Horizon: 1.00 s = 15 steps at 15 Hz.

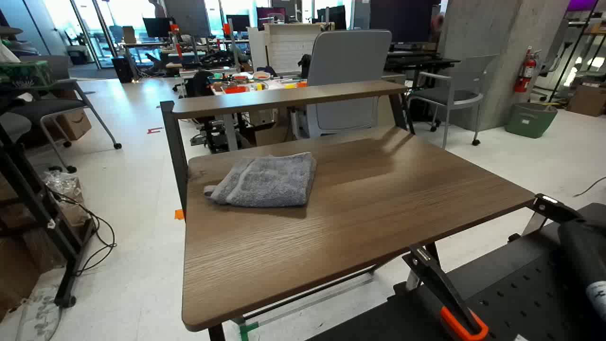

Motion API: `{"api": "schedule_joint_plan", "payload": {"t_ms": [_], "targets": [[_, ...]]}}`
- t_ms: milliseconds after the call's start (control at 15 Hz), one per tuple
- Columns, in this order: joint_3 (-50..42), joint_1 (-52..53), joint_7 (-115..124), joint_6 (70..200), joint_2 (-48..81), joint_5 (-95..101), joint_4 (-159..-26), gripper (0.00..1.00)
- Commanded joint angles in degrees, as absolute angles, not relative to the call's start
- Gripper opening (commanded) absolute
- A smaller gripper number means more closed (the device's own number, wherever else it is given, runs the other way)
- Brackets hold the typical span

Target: Slide the grey towel to the right

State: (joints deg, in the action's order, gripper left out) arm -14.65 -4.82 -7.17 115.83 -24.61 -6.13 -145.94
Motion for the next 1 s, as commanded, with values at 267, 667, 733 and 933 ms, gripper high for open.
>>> {"api": "schedule_joint_plan", "payload": {"t_ms": [267, 667, 733, 933], "targets": [[-11.72, -6.22, -3.16, 116.60, -23.03, -6.70, -145.07, 1.00], [-6.66, -2.70, -2.49, 118.43, -17.77, -7.34, -141.42, 1.00], [-5.07, -1.73, -1.47, 118.47, -16.09, -7.20, -140.15, 1.00], [-1.38, 0.78, 0.08, 119.79, -10.25, -6.58, -136.08, 1.00]]}}
